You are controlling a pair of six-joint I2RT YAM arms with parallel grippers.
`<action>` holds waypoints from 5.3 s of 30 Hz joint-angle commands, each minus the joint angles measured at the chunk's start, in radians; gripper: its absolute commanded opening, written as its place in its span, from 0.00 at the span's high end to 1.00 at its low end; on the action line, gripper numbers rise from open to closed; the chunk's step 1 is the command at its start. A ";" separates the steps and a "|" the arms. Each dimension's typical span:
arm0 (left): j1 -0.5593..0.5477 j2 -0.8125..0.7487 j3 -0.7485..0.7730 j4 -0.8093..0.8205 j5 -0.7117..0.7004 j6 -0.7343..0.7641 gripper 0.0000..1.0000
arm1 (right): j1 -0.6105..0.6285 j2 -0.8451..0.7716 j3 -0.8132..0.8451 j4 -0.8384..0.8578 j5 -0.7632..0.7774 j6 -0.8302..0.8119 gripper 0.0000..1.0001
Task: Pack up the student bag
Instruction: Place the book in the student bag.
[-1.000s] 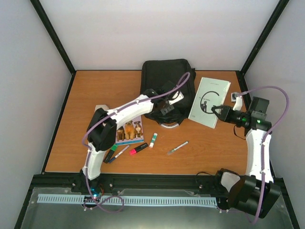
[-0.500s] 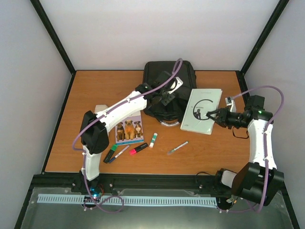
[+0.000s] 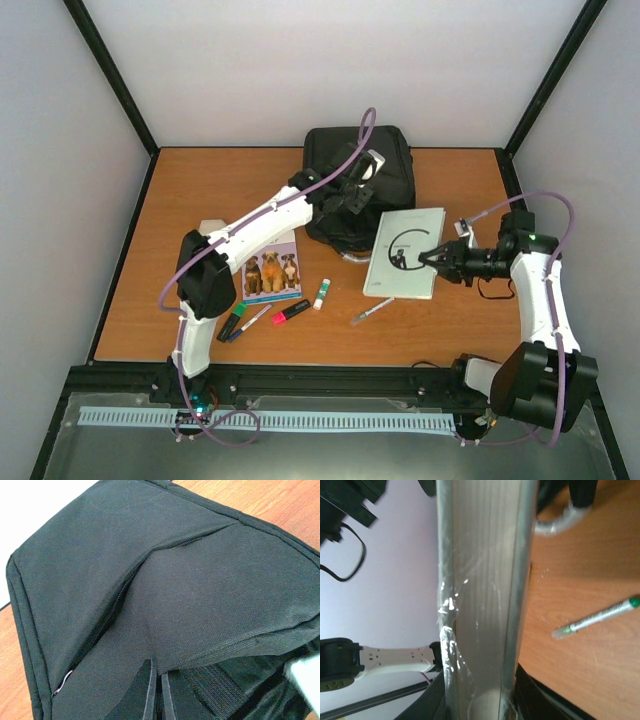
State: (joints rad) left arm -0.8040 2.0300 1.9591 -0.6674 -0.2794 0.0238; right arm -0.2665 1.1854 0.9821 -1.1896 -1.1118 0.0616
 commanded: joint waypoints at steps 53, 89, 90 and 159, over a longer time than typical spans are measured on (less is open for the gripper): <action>0.000 -0.106 0.042 0.095 0.262 -0.094 0.99 | 0.319 0.607 0.166 0.431 -0.085 0.011 0.97; 0.007 0.025 0.120 -0.027 0.247 -0.018 0.99 | 0.303 0.571 0.199 0.503 -0.203 -0.045 0.97; 0.006 0.025 0.122 -0.026 0.249 -0.014 0.99 | 0.302 0.558 0.191 0.512 -0.192 -0.028 0.97; 0.099 -0.184 -0.133 -0.040 0.339 -0.133 0.99 | 0.839 0.100 -0.066 0.624 0.922 -0.870 0.46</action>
State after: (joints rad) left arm -0.7151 1.8908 1.8111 -0.7776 0.0360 -0.0673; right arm 0.4759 1.2049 0.8722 -0.6350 -0.3347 -0.7715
